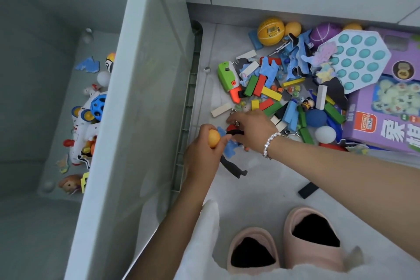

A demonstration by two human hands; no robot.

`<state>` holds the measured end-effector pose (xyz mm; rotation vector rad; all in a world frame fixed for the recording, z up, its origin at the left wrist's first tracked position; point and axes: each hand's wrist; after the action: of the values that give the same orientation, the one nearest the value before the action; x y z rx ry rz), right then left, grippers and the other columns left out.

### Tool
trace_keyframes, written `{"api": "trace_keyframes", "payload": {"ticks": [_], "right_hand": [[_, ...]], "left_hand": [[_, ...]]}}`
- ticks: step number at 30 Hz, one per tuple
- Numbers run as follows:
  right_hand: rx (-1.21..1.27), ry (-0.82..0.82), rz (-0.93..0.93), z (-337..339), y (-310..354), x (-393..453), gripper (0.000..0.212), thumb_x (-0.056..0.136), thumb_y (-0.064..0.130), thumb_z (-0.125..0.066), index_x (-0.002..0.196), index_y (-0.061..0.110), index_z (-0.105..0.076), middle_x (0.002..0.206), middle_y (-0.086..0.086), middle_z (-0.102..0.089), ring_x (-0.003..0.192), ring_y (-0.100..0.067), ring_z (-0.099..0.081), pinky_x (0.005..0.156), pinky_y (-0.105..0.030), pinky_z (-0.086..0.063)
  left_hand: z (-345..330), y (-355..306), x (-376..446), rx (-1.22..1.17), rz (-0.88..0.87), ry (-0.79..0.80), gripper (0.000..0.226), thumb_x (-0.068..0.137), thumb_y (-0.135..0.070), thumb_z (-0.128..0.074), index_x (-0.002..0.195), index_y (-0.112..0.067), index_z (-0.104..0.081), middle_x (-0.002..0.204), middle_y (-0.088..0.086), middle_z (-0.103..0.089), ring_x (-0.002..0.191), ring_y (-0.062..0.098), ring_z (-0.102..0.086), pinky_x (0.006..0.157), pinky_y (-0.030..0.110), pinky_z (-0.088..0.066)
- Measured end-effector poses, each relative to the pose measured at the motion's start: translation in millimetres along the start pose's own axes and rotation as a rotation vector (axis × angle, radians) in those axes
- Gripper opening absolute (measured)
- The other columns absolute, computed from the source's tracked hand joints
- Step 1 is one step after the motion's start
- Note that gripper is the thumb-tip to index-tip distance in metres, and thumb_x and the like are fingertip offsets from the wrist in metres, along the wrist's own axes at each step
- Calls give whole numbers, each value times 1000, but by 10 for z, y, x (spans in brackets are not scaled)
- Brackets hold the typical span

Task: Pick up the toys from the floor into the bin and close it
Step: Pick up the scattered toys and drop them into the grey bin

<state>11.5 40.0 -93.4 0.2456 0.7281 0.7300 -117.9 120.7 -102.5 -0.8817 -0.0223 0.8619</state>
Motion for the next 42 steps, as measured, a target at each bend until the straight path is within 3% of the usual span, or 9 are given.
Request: {"api": "trace_keyframes", "payload": {"ticks": [9, 13, 17, 20, 25, 30, 33, 37, 42], "right_hand": [[-68, -46, -24, 30, -36, 38, 29, 81, 32, -65, 107, 24, -56, 87, -5, -50, 85, -23, -48, 62, -28, -34], [78, -55, 1, 104, -87, -26, 26, 81, 24, -68, 104, 20, -56, 95, -6, -60, 91, -26, -57, 70, -31, -45], [202, -61, 64, 200, -122, -173, 24, 86, 19, -63, 109, 16, -57, 103, -4, -53, 93, -21, -53, 76, -25, -39], [160, 2, 130, 136, -184, -421, 21, 87, 17, -59, 108, 14, -58, 103, -2, -50, 91, -18, -51, 78, -22, -38], [158, 229, 125, -194, -290, -718, 32, 79, 24, -71, 109, 21, -60, 103, -5, -60, 95, -19, -57, 82, -26, -44], [106, 291, 171, -310, -242, -761, 46, 80, 27, -69, 124, 27, -55, 97, 3, -44, 89, -15, -51, 83, -21, -39], [36, 322, 173, -374, -310, -853, 47, 80, 29, -69, 125, 26, -54, 101, 3, -43, 94, -21, -56, 88, -30, -44], [25, 268, 171, -492, -380, -939, 39, 80, 19, -65, 118, 18, -54, 108, -5, -49, 92, -28, -59, 83, -38, -47], [7, 212, 187, -530, -398, -942, 31, 83, 20, -61, 112, 14, -55, 107, -6, -54, 90, -27, -59, 76, -35, -48]], "left_hand": [[0, 2, 16, 23, 2, 1, 36, 84, -50, -60, 102, -21, -48, 78, -6, -54, 71, 19, -59, 58, 36, -54], [11, 1, 8, 19, 10, 14, 37, 83, -52, -59, 102, -22, -48, 76, -6, -55, 70, 19, -59, 56, 34, -52], [44, -42, -37, 24, 12, 20, 36, 84, -51, -60, 103, -22, -49, 73, -7, -54, 67, 18, -58, 53, 29, -46], [93, -24, -147, 35, -14, 28, 35, 83, -51, -61, 101, -23, -50, 69, -9, -53, 66, 20, -58, 54, 30, -45], [169, 104, -403, 84, 51, 48, 36, 81, -53, -61, 101, -26, -49, 74, -6, -54, 73, 26, -58, 64, 37, -50], [152, 181, -592, 110, 123, 100, 37, 81, -55, -60, 104, -28, -48, 74, -7, -51, 80, 27, -59, 71, 36, -50], [119, 180, -576, 115, 139, 103, 37, 81, -56, -59, 103, -29, -47, 73, -6, -53, 77, 26, -58, 70, 36, -50], [98, 132, -509, 120, 130, 88, 36, 83, -56, -58, 103, -28, -47, 76, -3, -58, 76, 26, -59, 68, 36, -50], [125, 143, -495, 80, 146, 71, 35, 82, -53, -60, 102, -27, -48, 78, -2, -58, 79, 28, -58, 72, 39, -51]]}}
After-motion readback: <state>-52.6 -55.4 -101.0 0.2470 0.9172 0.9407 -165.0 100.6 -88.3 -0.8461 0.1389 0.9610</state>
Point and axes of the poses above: each hand's wrist, its own x-axis towards the middle knuckle, its own z-axis out of the back of the hand, y = z × x
